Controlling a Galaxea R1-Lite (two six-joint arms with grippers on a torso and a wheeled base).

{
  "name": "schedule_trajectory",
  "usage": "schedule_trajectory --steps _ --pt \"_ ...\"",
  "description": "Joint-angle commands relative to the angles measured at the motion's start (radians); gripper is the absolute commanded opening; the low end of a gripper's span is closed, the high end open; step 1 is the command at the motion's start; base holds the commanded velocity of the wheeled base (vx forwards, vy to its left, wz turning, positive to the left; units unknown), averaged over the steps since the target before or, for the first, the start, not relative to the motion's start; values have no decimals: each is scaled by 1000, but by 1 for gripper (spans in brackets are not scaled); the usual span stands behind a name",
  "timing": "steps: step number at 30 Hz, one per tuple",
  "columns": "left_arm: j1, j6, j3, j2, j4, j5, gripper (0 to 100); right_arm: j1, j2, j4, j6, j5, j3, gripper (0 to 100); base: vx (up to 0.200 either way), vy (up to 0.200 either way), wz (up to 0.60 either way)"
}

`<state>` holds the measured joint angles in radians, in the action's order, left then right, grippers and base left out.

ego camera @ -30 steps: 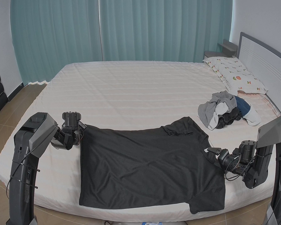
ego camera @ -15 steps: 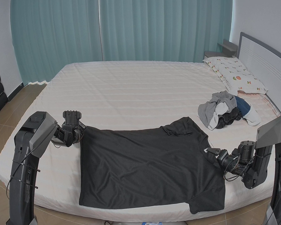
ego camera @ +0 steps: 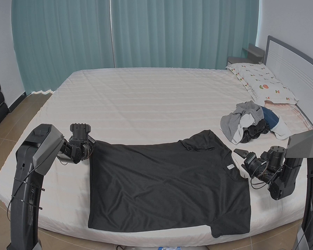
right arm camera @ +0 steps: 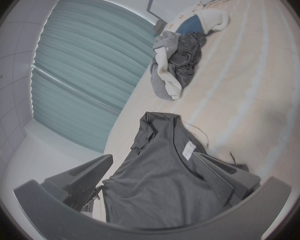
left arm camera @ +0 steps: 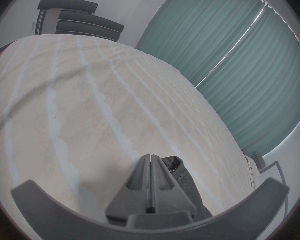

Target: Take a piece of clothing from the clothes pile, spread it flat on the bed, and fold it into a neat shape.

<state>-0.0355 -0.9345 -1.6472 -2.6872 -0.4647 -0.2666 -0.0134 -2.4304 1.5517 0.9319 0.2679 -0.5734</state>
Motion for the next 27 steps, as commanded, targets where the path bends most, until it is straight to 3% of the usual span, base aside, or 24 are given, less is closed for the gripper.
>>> schedule_trajectory --steps 1,3,5,6,8,12,16,27 --pt "-1 -12 7 6 0 0 0 -8 -119 -67 -96 -1 -187 100 0 0 0" --pt "-1 -17 9 7 3 0 0 -16 -136 -185 -113 -12 -286 100 0 0 0" --pt "-1 -18 7 9 12 0 0 -17 -150 -315 -117 -64 -405 100 0 0 0" --pt "-1 -18 7 9 12 0 0 -17 -150 -315 -117 -64 -405 100 0 0 0" --pt "-1 -29 7 10 20 0 0 -17 -203 -461 -136 -141 -586 100 0 0 0" --pt "-1 -40 7 9 23 0 0 -37 -279 -544 -151 -214 -752 100 0 0 0" --pt "-1 -40 7 9 24 0 0 -46 -297 -618 -180 -223 -803 100 0 0 0" --pt "-1 -40 7 9 24 0 0 -43 -315 -625 -188 -214 -823 100 0 0 0"
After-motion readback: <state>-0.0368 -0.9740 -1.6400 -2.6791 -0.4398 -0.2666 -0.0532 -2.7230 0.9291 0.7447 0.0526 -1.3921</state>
